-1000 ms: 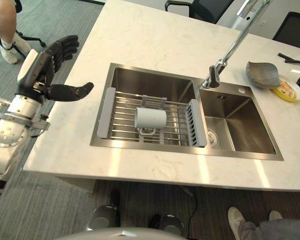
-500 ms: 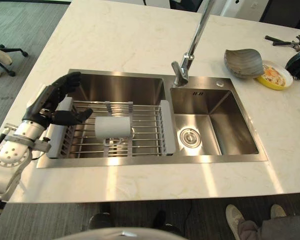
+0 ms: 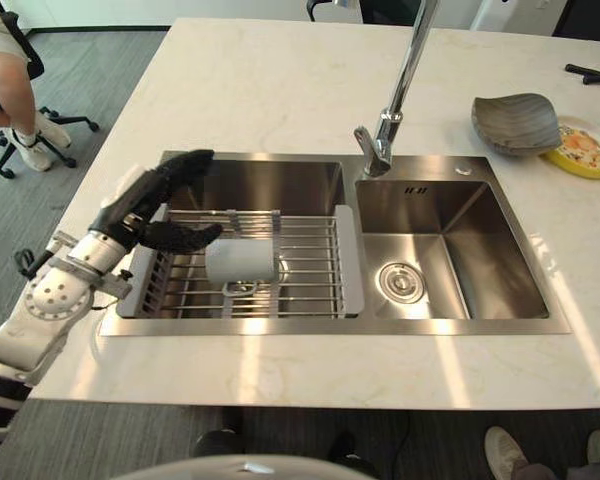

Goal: Place the dishes in the dishwasher.

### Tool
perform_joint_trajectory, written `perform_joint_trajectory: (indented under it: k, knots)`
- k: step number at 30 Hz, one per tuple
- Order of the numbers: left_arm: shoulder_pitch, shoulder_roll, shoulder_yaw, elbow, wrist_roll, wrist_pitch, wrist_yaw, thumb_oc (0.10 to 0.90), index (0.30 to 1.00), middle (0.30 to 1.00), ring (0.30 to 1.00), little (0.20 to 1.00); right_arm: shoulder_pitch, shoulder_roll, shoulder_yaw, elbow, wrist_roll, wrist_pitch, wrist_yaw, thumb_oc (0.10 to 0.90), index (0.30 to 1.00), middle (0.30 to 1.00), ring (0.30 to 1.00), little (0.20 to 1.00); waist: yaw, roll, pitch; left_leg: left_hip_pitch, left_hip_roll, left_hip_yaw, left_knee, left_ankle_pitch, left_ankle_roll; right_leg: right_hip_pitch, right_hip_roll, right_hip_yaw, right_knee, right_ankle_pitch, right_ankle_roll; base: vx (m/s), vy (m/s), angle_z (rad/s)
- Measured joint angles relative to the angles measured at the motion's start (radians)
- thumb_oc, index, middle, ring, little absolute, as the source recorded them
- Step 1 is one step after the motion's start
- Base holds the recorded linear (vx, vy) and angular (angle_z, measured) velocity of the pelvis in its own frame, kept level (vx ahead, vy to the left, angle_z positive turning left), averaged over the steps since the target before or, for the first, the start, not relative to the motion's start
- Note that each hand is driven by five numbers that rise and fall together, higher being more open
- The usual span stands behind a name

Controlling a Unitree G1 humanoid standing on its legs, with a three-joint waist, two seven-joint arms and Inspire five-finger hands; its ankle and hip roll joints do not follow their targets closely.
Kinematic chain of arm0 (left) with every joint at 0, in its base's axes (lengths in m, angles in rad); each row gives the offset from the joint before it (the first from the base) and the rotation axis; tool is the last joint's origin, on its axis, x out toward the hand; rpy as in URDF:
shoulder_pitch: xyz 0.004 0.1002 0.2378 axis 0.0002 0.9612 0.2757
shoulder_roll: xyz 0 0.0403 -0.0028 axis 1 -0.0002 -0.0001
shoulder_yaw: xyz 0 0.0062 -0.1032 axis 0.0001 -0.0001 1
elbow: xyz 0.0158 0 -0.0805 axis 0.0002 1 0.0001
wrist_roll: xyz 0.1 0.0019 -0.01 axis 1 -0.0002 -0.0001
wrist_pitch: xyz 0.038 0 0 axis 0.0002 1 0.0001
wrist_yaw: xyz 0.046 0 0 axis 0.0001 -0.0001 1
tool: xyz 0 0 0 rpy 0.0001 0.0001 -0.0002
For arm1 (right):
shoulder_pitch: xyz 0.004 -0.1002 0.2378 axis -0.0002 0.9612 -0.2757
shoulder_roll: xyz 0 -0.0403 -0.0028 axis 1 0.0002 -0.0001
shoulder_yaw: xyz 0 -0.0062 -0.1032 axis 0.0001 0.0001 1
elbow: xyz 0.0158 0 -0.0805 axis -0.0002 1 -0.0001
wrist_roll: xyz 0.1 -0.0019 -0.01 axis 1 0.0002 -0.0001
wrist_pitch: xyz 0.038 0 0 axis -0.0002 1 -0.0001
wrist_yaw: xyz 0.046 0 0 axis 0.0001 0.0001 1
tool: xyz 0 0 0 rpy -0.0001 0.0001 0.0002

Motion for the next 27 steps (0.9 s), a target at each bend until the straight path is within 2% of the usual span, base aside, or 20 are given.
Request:
perform_joint_trajectory:
  k: [1,2,6,9,17,22,27]
  knots:
    - [-0.020,-0.002,-0.037,-0.027,-0.007,0.002,-0.036,0.800,0.900,0.900,0.900,0.900,-0.009,-0.009,0.005,-0.006,0.001,0.018,-0.001,0.800,0.900,0.900,0.900,0.900,-0.010,0.004,-0.002,-0.011,-0.004,-0.018,-0.001,0.005,0.005,-0.001,0.000,-0.022,-0.001,-0.001,0.003,0.03,-0.007,0.35]
    - [0.004,-0.011,-0.037,-0.078,-0.011,-0.012,-0.055,0.800,0.900,0.900,0.900,0.900,0.002,-0.007,0.003,-0.044,0.004,-0.001,-0.033,0.800,0.900,0.900,0.900,0.900,-0.015,0.004,-0.002,-0.020,-0.005,-0.034,-0.001,0.009,0.005,0.002,-0.001,-0.036,-0.001,-0.001,0.002,0.03,0.009,0.37]
    - [0.052,-0.014,-0.046,-0.189,-0.033,-0.012,-0.119,0.800,0.900,0.900,0.900,0.900,0.005,-0.006,0.002,-0.070,0.036,-0.020,-0.054,0.800,0.900,0.900,0.900,0.900,0.014,0.016,-0.012,-0.020,-0.010,-0.054,0.000,0.011,0.004,0.013,-0.002,-0.059,-0.001,-0.009,-0.003,0.02,0.001,0.22]
    - [0.050,0.025,-0.046,-0.180,-0.049,-0.011,-0.125,0.800,0.900,0.900,0.900,0.900,0.006,-0.014,0.006,-0.055,0.038,-0.017,-0.054,0.800,0.900,0.900,0.900,0.900,0.034,0.034,-0.024,-0.020,-0.010,-0.058,0.000,0.011,0.004,0.013,-0.002,-0.060,-0.001,-0.010,-0.001,0.00,-0.009,0.03]
    - [0.048,0.047,-0.055,-0.174,-0.035,-0.005,-0.143,0.800,0.900,0.900,0.900,0.900,0.032,-0.023,0.008,-0.063,0.038,-0.023,-0.047,0.800,0.900,0.900,0.900,0.900,0.024,0.050,-0.039,-0.016,-0.004,-0.051,0.000,0.011,0.004,0.012,0.003,-0.049,-0.003,-0.012,0.002,0.00,-0.012,-0.03]
    - [0.005,0.054,-0.080,-0.158,0.085,-0.005,-0.141,0.800,0.900,0.900,0.900,0.900,0.044,-0.026,0.000,-0.057,0.038,-0.030,-0.047,0.800,0.900,0.900,0.900,0.900,0.022,0.064,-0.048,-0.017,-0.004,-0.054,0.000,0.013,0.003,0.015,0.004,-0.052,-0.001,-0.010,-0.001,0.00,0.000,0.00]
    - [-0.019,0.058,-0.098,-0.106,0.191,-0.004,-0.137,0.800,0.900,0.900,0.900,0.900,0.045,-0.028,0.000,-0.057,0.038,-0.038,-0.047,0.800,0.900,0.900,0.900,0.900,0.016,0.065,-0.049,-0.017,-0.004,-0.055,0.000,0.013,0.003,0.014,0.004,-0.052,-0.001,-0.010,-0.001,0.00,0.000,0.00]
